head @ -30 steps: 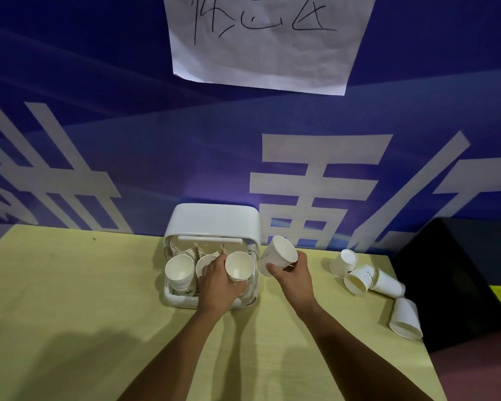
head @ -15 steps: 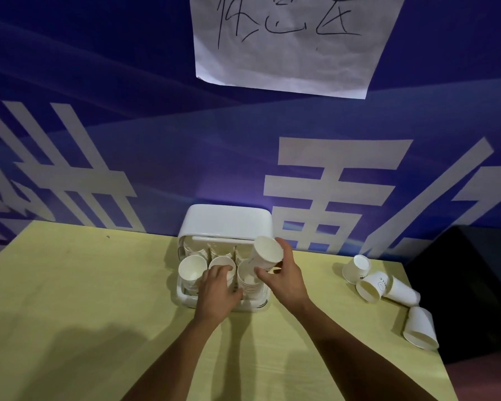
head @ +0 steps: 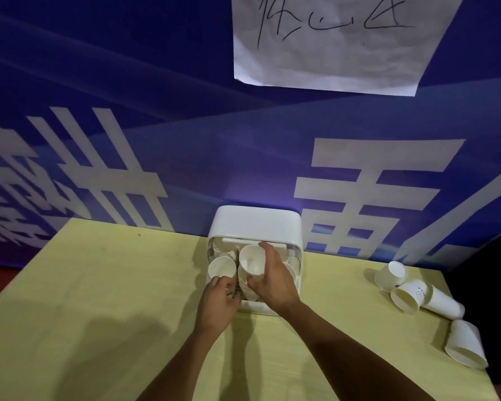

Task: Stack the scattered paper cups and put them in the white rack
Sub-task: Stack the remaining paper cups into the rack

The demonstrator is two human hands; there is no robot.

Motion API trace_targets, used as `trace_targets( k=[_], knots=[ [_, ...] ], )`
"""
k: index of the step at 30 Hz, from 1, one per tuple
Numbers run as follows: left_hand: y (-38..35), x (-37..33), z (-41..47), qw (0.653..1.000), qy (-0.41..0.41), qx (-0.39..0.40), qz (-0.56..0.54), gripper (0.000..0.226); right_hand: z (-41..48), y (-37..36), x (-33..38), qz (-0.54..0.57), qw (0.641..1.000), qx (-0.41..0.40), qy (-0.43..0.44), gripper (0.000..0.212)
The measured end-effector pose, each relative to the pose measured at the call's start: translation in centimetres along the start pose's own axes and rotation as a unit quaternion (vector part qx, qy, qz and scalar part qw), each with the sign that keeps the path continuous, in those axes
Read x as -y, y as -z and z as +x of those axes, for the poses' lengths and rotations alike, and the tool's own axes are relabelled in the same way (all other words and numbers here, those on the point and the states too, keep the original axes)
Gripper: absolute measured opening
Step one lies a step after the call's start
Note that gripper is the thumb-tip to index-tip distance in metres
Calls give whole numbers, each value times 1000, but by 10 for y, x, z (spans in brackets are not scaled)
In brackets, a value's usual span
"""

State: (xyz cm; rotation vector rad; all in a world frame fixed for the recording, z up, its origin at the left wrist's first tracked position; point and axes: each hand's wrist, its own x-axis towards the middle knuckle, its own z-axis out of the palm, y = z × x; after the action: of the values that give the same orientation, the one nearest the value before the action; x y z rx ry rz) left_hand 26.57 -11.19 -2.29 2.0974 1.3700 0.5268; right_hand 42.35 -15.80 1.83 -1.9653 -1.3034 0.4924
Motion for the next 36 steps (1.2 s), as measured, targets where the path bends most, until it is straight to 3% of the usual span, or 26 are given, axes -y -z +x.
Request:
trace_targets(
  k=[7,13,19,24,31,36],
  knots=[
    [1,20,3,1000,10,13,-17,19,0,-15,-10,-98,995,-31,-1,79],
    [-7,18,6,999,5,34,-16,18,3,-12,-13,-118,993,-8,-26,86],
    [-15,11,7,998,8,63,-24,13,-9,1,-21,-105,994,-21,-11,64],
    [-36,-17,4,991,-3,120,-51,10,-25,31,-50,-106,993,-45,-36,56],
    [-87,-79,-4,964,-80,249,-50,29,-53,90,-108,-117,979,-94,-136,59],
    [-118,-129,-9,952,-125,278,-21,21,-82,133,-153,-114,968,-120,-188,55]
  ],
)
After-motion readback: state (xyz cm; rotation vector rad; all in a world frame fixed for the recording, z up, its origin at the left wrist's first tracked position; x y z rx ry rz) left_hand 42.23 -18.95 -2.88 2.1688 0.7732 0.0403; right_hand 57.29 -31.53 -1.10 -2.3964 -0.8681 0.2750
